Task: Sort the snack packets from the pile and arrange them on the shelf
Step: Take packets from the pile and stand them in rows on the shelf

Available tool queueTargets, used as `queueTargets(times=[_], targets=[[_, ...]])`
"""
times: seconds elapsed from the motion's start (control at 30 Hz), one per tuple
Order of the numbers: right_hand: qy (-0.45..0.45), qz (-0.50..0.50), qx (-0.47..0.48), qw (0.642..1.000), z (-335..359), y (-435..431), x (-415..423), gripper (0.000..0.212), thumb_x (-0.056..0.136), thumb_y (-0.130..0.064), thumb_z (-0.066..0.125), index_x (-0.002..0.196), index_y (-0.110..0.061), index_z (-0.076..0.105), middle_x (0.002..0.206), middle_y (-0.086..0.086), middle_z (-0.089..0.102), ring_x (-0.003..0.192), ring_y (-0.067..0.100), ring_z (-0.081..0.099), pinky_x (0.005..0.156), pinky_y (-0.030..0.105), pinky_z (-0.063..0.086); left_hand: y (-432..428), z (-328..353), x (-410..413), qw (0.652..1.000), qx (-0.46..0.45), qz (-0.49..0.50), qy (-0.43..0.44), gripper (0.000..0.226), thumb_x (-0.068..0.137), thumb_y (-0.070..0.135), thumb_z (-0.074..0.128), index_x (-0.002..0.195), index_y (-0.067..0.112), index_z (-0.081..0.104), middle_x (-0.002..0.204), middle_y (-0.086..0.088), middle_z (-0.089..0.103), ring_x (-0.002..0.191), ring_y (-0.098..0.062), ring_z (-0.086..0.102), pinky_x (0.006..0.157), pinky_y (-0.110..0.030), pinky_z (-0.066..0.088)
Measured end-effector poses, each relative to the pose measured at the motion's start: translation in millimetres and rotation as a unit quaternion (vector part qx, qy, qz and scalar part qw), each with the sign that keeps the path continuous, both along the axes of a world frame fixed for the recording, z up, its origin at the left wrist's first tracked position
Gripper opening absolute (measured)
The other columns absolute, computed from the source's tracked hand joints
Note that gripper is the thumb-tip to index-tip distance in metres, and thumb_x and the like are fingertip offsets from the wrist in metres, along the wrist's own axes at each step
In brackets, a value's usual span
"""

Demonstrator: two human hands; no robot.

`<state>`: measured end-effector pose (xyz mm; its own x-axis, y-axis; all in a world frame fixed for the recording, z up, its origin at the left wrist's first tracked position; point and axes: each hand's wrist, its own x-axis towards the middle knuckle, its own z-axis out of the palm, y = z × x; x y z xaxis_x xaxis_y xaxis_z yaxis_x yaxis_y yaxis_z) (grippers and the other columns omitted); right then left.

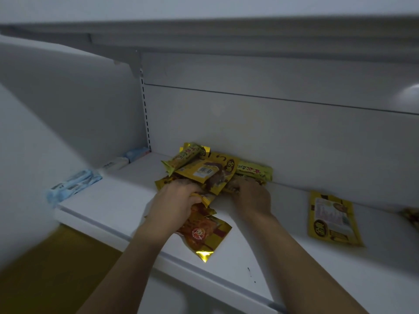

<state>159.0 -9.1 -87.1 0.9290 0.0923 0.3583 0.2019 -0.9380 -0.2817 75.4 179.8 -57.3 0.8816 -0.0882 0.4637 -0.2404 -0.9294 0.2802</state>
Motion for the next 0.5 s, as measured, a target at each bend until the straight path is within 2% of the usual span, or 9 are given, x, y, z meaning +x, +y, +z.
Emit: queueTargets(times=[0.1, 0.2, 0.27, 0.33, 0.4, 0.5], targets=[[0.012, -0.011, 0.022, 1.000, 15, -13, -11, 0.021, 0.090, -0.015, 0.052, 0.100, -0.022, 0.069, 0.098, 0.000, 0.068, 0.095, 0.024, 0.065, 0.067, 0.029, 0.044, -4, 1, -8, 0.999, -0.003, -0.002, -0.040, 0.020, 0.095, 0.031, 0.060, 0.110, 0.029, 0.074, 0.114, 0.009, 0.068, 0.112, -0.015, 0.057, 0.084, -0.027, 0.040], [0.001, -0.029, 0.041, 0.999, 38, -34, -25, 0.022, 0.091, -0.012, 0.054, 0.101, -0.019, 0.072, 0.102, 0.003, 0.070, 0.098, 0.027, 0.064, 0.071, 0.029, 0.043, -10, 6, -17, 0.994, -0.014, -0.018, -0.108, 0.007, 0.087, 0.024, 0.072, 0.089, 0.027, 0.078, 0.091, 0.010, 0.073, 0.091, -0.018, 0.066, 0.072, -0.027, 0.042], [-0.030, -0.040, 0.043, 0.998, 51, -48, -33, 0.020, 0.091, -0.012, 0.057, 0.102, -0.020, 0.072, 0.106, 0.006, 0.071, 0.099, 0.029, 0.064, 0.071, 0.029, 0.042, -17, 11, -22, 0.986, -0.021, -0.040, -0.161, 0.007, 0.083, 0.022, 0.071, 0.079, 0.024, 0.077, 0.082, 0.010, 0.073, 0.081, -0.018, 0.068, 0.066, -0.030, 0.049], [-0.035, -0.040, 0.085, 0.995, 62, -61, -44, 0.018, 0.090, -0.009, 0.061, 0.103, -0.016, 0.073, 0.108, 0.007, 0.071, 0.101, 0.031, 0.064, 0.078, 0.030, 0.046, -28, 18, -26, 0.976, -0.035, -0.078, -0.202, 0.011, 0.083, 0.023, 0.067, 0.078, 0.021, 0.077, 0.081, 0.009, 0.073, 0.081, -0.016, 0.067, 0.069, -0.032, 0.054], [-0.042, -0.041, 0.143, 0.988, 70, -77, -57, 0.017, 0.089, -0.007, 0.066, 0.103, -0.012, 0.073, 0.109, 0.007, 0.071, 0.103, 0.031, 0.064, 0.086, 0.033, 0.049, -42, 25, -29, 0.961, -0.059, -0.115, -0.244, 0.016, 0.087, 0.024, 0.063, 0.079, 0.018, 0.076, 0.083, 0.008, 0.072, 0.084, -0.014, 0.065, 0.075, -0.031, 0.053], [-0.071, -0.047, 0.213, 0.973, 77, -112, -80, 0.015, 0.087, -0.006, 0.070, 0.101, -0.010, 0.074, 0.105, 0.006, 0.071, 0.097, 0.027, 0.066, 0.085, 0.032, 0.050, -71, 29, -31, 0.942, -0.079, -0.147, -0.291, 0.020, 0.087, 0.023, 0.059, 0.079, 0.015, 0.075, 0.083, 0.004, 0.071, 0.087, -0.016, 0.062, 0.077, -0.031, 0.049]])
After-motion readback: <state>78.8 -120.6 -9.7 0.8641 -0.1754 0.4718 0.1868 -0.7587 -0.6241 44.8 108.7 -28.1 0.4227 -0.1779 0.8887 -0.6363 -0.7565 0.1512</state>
